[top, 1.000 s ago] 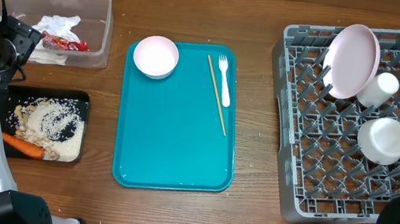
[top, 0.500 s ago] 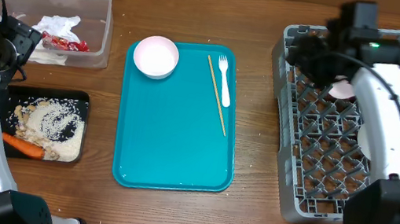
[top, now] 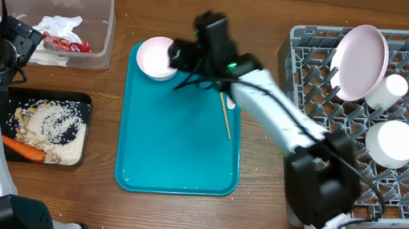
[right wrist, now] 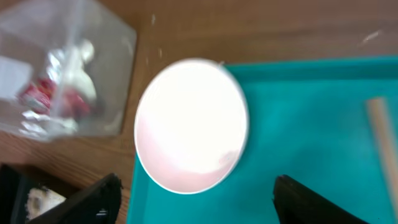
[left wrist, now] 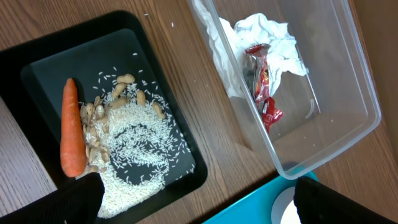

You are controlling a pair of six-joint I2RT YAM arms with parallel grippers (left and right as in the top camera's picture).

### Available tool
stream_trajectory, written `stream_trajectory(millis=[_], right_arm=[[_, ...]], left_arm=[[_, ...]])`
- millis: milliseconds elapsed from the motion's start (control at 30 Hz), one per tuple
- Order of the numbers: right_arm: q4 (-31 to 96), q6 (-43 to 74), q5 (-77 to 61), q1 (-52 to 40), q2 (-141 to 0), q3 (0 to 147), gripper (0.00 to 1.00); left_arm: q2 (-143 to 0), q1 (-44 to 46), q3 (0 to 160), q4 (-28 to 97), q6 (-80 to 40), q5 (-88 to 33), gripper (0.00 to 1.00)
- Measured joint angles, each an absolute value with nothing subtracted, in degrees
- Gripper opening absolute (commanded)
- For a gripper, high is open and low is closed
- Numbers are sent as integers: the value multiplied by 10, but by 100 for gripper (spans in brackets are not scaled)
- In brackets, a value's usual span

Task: Sort waste into correct bins and load items into the dishwasher rack
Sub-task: 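Reach the right gripper to the pink bowl and grip its rim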

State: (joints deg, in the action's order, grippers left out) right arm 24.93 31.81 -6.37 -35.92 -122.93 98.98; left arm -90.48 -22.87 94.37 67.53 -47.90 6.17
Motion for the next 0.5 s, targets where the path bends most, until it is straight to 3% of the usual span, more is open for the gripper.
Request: stream_trajectory(millis=[500], right_arm=[[236,368,-7,-401,-1307,990,70]], left_arm=[[-905,-229,944,675,-479,62,100]])
